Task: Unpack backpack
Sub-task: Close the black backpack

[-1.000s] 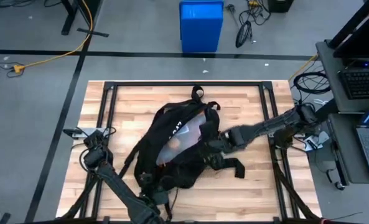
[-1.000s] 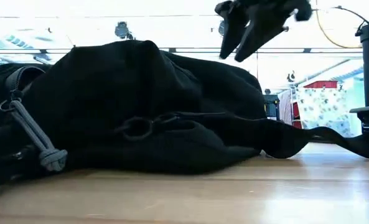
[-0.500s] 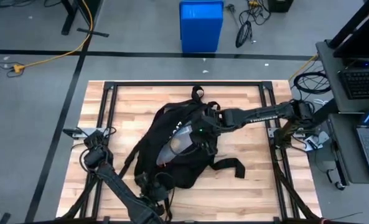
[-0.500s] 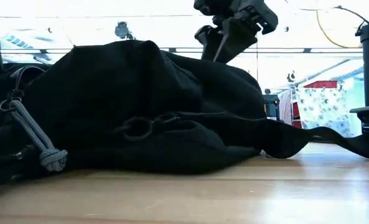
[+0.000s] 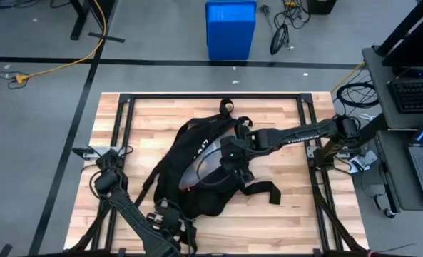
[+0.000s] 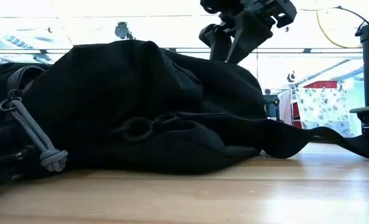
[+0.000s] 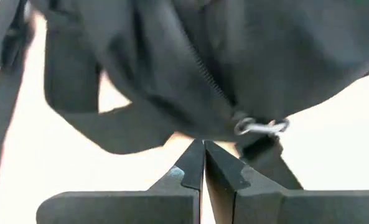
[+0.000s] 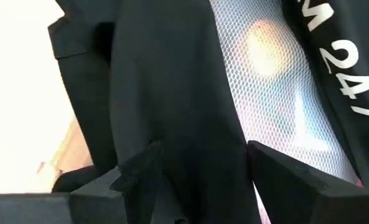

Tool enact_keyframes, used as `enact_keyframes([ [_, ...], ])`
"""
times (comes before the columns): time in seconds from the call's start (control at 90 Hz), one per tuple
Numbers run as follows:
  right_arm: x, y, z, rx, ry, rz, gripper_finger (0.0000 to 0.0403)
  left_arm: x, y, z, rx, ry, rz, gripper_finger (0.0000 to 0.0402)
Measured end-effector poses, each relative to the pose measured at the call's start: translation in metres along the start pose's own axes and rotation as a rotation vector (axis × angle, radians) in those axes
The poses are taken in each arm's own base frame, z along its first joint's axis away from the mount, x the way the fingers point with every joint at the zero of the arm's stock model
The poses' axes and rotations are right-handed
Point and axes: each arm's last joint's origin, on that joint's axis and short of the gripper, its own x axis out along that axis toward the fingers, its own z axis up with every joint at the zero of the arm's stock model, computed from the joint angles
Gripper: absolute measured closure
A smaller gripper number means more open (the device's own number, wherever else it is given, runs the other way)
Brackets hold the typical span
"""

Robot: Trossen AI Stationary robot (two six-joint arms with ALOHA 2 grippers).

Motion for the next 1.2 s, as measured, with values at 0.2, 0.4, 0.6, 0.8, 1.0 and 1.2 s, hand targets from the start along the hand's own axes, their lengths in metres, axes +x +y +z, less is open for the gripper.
enact_keyframes([
  [0.2, 0.0, 0.005, 0.002, -0.008, -0.002, 0.007, 0.0181, 0.003, 0.001, 0.006, -0.063, -0.005, 0.061, 0.04],
  [0.4, 0.0, 0.005, 0.002, -0.007, -0.002, 0.007, 0.0181, 0.006, -0.004, 0.011, -0.09, 0.001, 0.052, 0.034],
  [0.6, 0.0, 0.005, 0.003, -0.011, -0.011, 0.004, 0.0181, 0.008, -0.006, 0.013, -0.099, -0.009, 0.049, 0.0219],
  [0.8, 0.0, 0.005, 0.003, -0.008, -0.017, 0.001, 0.0181, 0.02, -0.019, 0.015, -0.138, -0.029, -0.007, 0.0102],
  [1.0, 0.0, 0.005, 0.003, -0.009, -0.019, 0.001, 0.0181, 0.043, -0.031, 0.023, -0.135, -0.056, 0.053, 0.0032],
  [1.2, 0.0, 0.004, 0.004, -0.011, -0.025, -0.001, 0.0181, 0.069, -0.042, 0.031, 0.037, -0.073, 0.108, 0.0044],
])
